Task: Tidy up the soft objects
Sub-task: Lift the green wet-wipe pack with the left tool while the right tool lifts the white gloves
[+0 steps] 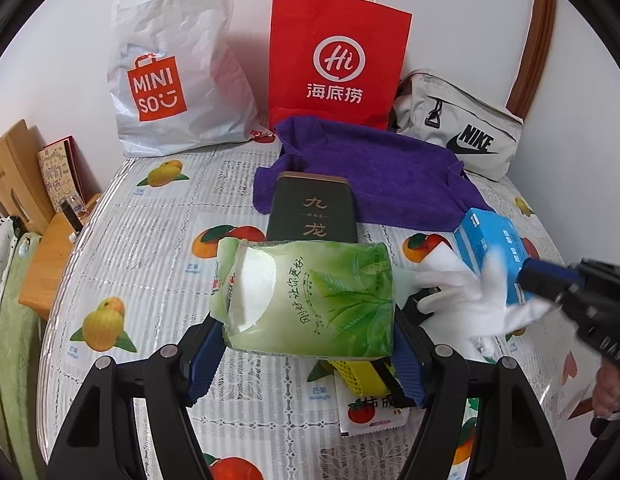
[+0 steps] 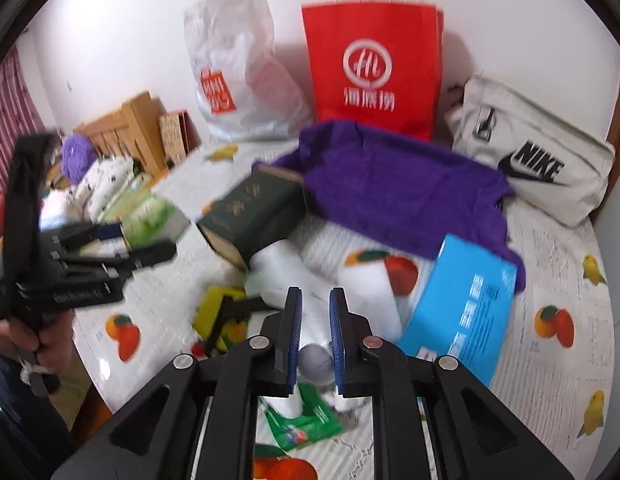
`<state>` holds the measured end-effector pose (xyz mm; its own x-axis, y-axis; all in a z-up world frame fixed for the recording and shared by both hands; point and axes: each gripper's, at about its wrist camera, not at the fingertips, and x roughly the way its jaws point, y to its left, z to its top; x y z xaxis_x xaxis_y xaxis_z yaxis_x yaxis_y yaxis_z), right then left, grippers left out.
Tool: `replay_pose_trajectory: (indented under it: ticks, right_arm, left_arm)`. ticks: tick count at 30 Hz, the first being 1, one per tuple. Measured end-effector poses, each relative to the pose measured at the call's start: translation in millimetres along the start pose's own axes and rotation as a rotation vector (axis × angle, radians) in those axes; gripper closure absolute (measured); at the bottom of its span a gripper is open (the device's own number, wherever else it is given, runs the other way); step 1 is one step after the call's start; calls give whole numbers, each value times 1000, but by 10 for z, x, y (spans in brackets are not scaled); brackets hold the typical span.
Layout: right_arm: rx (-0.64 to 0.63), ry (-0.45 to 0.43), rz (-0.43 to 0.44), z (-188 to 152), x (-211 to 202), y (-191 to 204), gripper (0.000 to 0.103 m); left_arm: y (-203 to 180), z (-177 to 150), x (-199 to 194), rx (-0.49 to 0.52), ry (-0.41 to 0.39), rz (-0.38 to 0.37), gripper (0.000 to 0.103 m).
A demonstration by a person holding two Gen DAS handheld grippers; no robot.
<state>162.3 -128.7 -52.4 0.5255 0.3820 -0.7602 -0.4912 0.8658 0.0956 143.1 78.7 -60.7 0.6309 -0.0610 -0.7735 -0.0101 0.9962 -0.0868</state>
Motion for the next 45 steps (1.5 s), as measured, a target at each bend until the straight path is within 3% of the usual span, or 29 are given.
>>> replay_pose_trajectory:
  ticks: [1, 3, 11, 12, 14, 16, 17, 37, 41, 45]
  right_arm:
    - [-2, 16, -4, -29, 42, 3, 60]
    - [-3, 31, 2, -80, 121, 8, 36]
    - [49, 122, 20, -209, 590, -45, 33]
    - [56, 124, 23, -221, 630, -50, 34]
    - [63, 132, 22, -241, 709, -45, 45]
    - [55, 130, 26, -254, 727, -28, 88]
    - [49, 130, 39, -254, 722, -20, 92]
    - [31, -118, 65, 132, -385, -84, 96]
    - [14, -40, 32, 43, -175, -98, 92]
    - [43, 96, 61, -196, 225, -139, 91]
  left_arm:
    - [-6, -1, 14, 0, 4, -1, 31]
    - [-12, 2, 42, 0, 14, -3, 31]
    - [-1, 4, 95, 9, 32, -3, 31]
    - [10, 5, 97, 7, 33, -1, 31]
    - [35, 6, 100, 1, 34, -1, 31]
    - [57, 8, 102, -5, 34, 1, 31]
    - [65, 10, 105, -7, 34, 2, 31]
    - [-40, 281, 36, 9, -12, -8, 31]
    - [-95, 305, 49, 19, -10, -14, 31]
    - [-112, 277, 101, 22, 7, -17, 31]
